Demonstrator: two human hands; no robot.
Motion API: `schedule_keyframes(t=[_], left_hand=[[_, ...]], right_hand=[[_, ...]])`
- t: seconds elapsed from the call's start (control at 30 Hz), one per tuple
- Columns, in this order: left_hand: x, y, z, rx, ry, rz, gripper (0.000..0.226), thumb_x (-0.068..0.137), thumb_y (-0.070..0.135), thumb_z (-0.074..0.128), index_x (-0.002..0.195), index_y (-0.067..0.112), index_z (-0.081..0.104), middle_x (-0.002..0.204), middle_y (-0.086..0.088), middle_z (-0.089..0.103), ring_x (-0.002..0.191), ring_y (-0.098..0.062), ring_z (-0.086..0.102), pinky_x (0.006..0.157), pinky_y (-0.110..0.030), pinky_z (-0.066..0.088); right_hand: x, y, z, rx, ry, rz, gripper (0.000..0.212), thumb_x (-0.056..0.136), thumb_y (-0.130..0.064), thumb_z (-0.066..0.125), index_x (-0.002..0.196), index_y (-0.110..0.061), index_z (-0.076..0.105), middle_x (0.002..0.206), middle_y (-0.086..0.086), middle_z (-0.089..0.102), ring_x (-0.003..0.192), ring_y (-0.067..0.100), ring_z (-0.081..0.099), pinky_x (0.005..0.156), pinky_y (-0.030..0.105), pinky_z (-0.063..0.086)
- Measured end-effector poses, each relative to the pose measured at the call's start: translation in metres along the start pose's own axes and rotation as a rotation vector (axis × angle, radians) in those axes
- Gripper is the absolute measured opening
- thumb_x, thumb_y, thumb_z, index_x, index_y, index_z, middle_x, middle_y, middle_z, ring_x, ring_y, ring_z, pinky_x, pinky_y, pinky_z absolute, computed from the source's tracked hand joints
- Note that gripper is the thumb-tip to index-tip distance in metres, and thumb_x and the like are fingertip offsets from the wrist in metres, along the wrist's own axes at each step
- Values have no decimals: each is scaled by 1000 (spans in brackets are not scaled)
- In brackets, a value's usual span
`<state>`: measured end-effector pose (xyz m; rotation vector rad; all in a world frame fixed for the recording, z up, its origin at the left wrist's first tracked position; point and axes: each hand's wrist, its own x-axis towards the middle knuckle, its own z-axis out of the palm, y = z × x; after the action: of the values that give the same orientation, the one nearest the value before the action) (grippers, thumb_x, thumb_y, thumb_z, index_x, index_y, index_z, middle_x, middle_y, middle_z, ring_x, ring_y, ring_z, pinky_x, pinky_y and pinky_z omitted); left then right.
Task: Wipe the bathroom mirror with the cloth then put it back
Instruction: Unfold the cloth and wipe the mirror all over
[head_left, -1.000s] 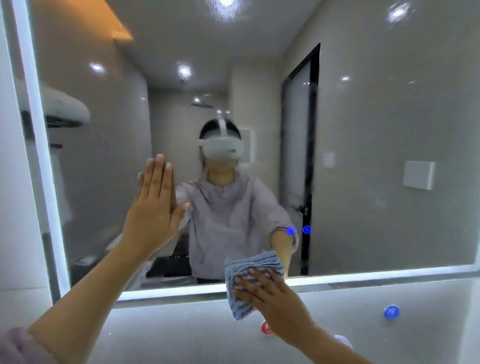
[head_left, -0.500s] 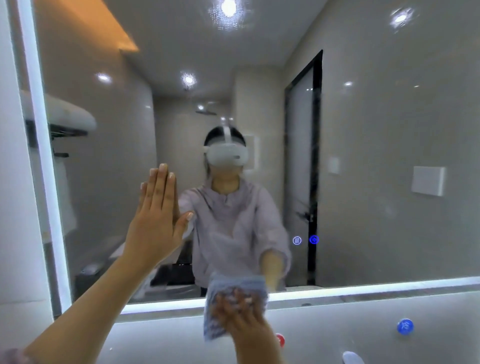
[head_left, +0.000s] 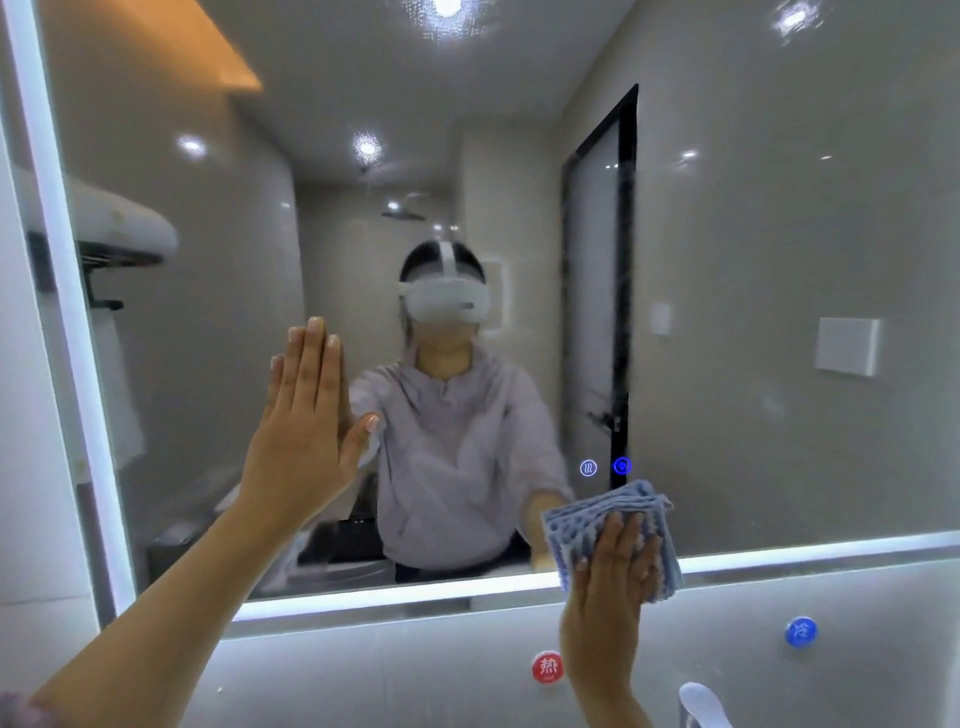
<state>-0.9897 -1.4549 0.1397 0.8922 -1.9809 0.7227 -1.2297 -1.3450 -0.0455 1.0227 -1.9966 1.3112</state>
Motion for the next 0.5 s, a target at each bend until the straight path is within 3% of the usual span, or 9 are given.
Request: schedule_keyframes(t=[0.07, 0.17, 0.23, 0.3, 0.37, 0.5], left_hand=[[-1, -1, 2, -8, 3, 4, 80, 91, 51, 16, 143, -9, 4, 154, -25, -1, 144, -36, -2, 118, -48, 6], [0, -4, 6, -11, 24, 11, 81, 93, 53, 14, 143, -9, 6, 154, -25, 2, 144, -36, 1, 118, -48, 8], [1, -4, 7, -17, 30, 3, 81, 92, 53, 17, 143, -9, 7, 154, -25, 3, 145, -35, 0, 119, -46, 5], [1, -5, 8, -15, 34, 4, 80, 91, 50, 22, 143, -10, 6, 154, -26, 4, 144, -36, 1, 118, -48, 7], [2, -4, 9, -14, 45, 17, 79, 91, 47, 25, 143, -10, 8, 154, -27, 6, 144, -37, 2, 118, -49, 9], [1, -3, 8, -18, 63, 17, 78, 92, 46, 26, 142, -11, 11, 153, -28, 8, 144, -39, 5, 117, -49, 9]], right_hand=[[-6, -20, 8, -24, 3, -158, 49, 100, -30, 14, 143, -8, 25, 149, 21, 28, 135, 46, 26, 109, 50, 19], [-20, -50, 20, -121, -86, -616, 48, 97, -34, 29, 143, -21, 34, 157, -2, 20, 145, 32, 10, 114, 48, 13], [-23, -64, 23, -195, -203, -856, 56, 90, -39, 45, 144, -28, 34, 156, -9, 24, 145, 27, 14, 115, 46, 12], [-12, -66, 16, -252, -268, -980, 61, 83, -36, 56, 141, -33, 39, 152, -14, 32, 143, 19, 24, 117, 40, 13], [3, -56, 6, -234, -234, -948, 60, 82, -28, 56, 140, -32, 42, 151, -15, 33, 140, 16, 30, 118, 37, 14], [34, -18, -20, -176, -49, -527, 50, 94, -26, 37, 144, -19, 35, 151, 0, 31, 143, 27, 20, 113, 48, 20]])
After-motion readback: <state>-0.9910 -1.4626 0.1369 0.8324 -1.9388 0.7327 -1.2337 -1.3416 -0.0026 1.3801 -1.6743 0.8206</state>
